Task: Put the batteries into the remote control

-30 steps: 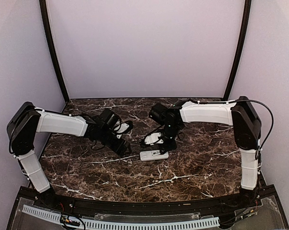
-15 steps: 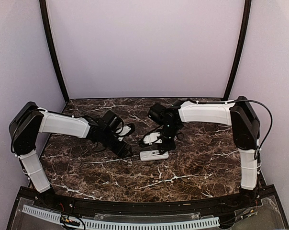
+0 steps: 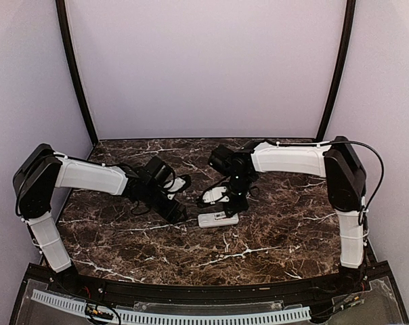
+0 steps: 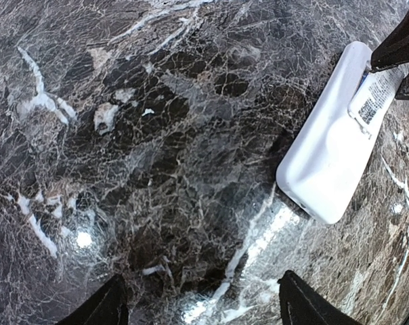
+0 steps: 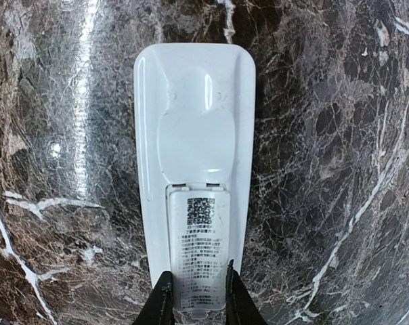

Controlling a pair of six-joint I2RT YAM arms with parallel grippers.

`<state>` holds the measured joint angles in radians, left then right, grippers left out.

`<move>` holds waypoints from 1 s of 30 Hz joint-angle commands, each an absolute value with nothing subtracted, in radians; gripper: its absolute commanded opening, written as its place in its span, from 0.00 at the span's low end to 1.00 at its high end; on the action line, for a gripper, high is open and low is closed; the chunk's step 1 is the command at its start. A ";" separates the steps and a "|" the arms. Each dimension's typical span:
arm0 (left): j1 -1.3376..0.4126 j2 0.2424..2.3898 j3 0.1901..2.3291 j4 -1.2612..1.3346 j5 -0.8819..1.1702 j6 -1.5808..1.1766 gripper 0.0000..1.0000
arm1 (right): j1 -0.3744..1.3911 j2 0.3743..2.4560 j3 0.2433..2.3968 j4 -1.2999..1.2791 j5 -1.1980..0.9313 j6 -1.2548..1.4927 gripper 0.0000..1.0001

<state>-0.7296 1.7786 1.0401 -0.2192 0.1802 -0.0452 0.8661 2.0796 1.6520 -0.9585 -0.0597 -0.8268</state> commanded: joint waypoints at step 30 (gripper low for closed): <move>-0.742 1.782 1.048 -0.250 0.166 -0.026 0.75 | 0.882 2.120 1.713 -1.011 -0.083 -0.790 0.10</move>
